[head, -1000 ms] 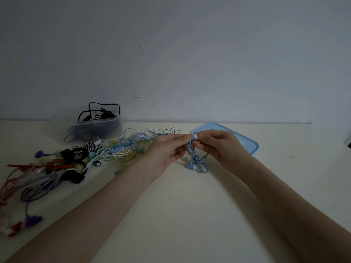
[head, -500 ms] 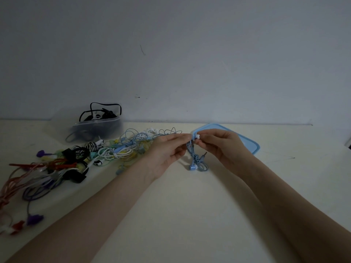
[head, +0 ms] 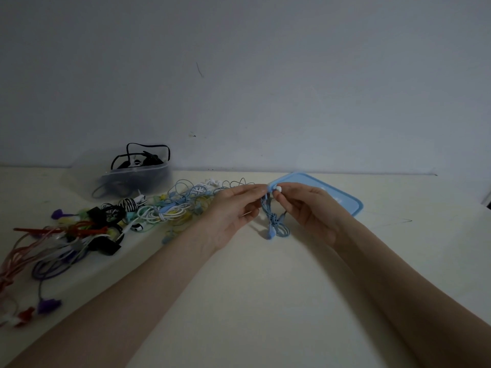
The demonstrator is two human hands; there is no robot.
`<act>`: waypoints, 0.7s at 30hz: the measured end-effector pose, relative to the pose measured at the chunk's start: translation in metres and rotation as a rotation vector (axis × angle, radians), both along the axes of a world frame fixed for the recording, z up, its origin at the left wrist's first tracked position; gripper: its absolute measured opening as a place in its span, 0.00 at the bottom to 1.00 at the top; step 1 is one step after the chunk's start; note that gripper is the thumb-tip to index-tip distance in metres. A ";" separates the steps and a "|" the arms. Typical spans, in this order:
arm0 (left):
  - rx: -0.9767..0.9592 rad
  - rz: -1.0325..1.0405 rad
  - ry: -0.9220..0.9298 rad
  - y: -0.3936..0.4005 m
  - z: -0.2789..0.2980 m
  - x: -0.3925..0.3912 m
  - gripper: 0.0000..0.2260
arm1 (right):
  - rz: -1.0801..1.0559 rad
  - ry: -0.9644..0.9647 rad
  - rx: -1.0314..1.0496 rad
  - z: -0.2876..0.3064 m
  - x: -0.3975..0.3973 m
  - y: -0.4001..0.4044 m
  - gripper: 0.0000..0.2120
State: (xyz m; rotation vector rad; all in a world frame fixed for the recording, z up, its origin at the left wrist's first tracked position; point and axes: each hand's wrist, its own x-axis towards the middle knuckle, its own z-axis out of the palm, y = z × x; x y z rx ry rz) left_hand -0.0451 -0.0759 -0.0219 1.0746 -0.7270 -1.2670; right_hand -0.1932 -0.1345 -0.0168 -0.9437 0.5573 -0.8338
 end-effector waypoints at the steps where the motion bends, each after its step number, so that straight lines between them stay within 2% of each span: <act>1: -0.001 0.008 0.010 0.000 0.000 0.000 0.12 | 0.011 -0.007 0.010 0.000 0.000 0.000 0.08; 9: -0.053 -0.049 -0.078 0.001 -0.003 0.000 0.08 | 0.058 -0.034 0.047 0.000 -0.001 0.001 0.06; 21: -0.060 -0.045 -0.092 0.001 -0.003 -0.001 0.07 | 0.019 -0.018 0.010 0.001 0.000 0.000 0.07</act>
